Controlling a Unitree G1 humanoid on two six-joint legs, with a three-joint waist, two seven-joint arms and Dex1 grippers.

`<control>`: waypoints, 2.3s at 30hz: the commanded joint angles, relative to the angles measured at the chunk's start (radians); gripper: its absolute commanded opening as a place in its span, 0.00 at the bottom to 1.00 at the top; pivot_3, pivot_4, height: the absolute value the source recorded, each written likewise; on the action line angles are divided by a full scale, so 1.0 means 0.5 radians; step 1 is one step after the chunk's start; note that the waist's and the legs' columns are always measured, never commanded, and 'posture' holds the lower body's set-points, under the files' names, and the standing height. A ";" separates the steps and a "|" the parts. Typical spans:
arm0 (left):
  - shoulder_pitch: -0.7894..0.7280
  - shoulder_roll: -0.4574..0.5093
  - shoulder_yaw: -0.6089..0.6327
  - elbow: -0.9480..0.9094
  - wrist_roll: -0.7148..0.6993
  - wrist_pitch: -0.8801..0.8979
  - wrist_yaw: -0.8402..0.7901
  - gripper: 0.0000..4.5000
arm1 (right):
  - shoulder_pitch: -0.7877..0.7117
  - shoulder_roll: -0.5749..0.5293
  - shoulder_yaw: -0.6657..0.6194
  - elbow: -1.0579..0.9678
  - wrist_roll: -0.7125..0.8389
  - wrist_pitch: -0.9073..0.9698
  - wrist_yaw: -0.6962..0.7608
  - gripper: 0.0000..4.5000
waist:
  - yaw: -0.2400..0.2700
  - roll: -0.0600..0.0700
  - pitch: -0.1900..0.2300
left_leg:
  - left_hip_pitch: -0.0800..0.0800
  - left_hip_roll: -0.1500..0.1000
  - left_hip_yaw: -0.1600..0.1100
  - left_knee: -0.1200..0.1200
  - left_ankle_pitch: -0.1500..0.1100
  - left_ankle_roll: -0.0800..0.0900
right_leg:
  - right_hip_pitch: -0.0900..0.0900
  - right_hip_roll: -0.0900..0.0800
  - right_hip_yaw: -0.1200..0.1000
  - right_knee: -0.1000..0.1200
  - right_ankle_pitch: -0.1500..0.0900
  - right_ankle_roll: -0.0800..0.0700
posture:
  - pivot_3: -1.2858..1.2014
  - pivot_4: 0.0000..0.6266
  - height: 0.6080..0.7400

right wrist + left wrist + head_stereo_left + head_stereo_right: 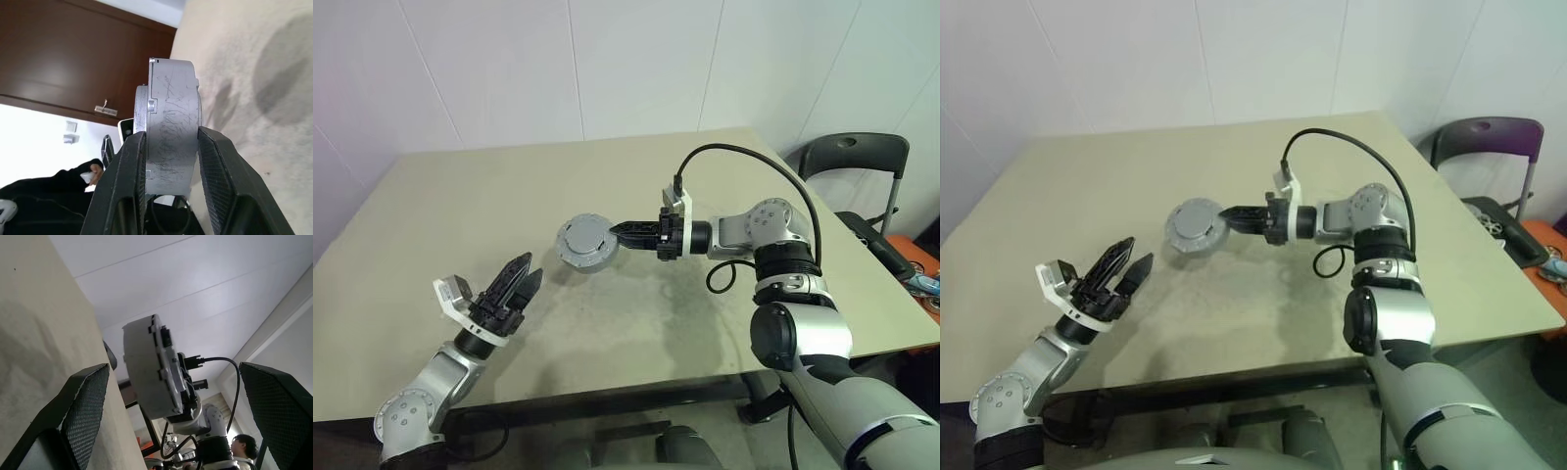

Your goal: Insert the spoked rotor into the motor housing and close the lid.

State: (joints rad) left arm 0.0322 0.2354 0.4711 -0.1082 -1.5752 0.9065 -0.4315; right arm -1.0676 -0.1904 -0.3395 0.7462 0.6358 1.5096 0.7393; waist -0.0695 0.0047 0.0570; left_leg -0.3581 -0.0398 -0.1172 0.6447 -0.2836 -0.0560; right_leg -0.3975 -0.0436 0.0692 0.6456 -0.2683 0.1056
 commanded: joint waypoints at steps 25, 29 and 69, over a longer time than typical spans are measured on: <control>-0.102 0.039 -0.115 -0.112 -0.108 -0.052 0.014 0.65 | 0.019 0.318 -0.134 -0.411 0.335 0.210 -0.250 0.27 | 0.001 0.000 0.000 | -0.001 0.000 0.000 -0.001 0.000 0.000 | -0.001 0.000 0.000 -0.001 0.000 0.000 | 0.52 0.00 1.00; -0.087 0.054 -0.120 -0.118 -0.121 -0.047 0.016 0.50 | 0.035 0.305 -0.102 -0.417 0.338 0.210 -0.273 0.27 | -0.001 0.000 0.000 | -0.002 0.000 0.000 -0.002 0.000 0.000 | -0.002 0.000 0.000 -0.001 0.000 0.000 | 0.52 0.00 1.00; -0.051 0.013 0.238 -0.071 0.277 -0.875 0.869 0.48 | 0.347 -0.364 1.567 -0.963 -0.856 -2.089 0.570 1.00 | 0.021 -0.005 0.000 | -0.028 0.000 -0.001 0.000 0.000 -0.001 | -0.024 -0.001 -0.001 -0.007 0.001 0.001 | 0.52 0.00 1.00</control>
State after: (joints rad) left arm 0.0358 0.2372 0.5667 -0.1284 -1.4791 0.5176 -0.0278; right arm -0.8893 -0.3738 0.4401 0.2786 0.2475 0.5784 1.0113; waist -0.0591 0.0022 0.0572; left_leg -0.3718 -0.0398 -0.1177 0.6447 -0.2836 -0.0565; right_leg -0.4096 -0.0443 0.0689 0.6422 -0.2678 0.1061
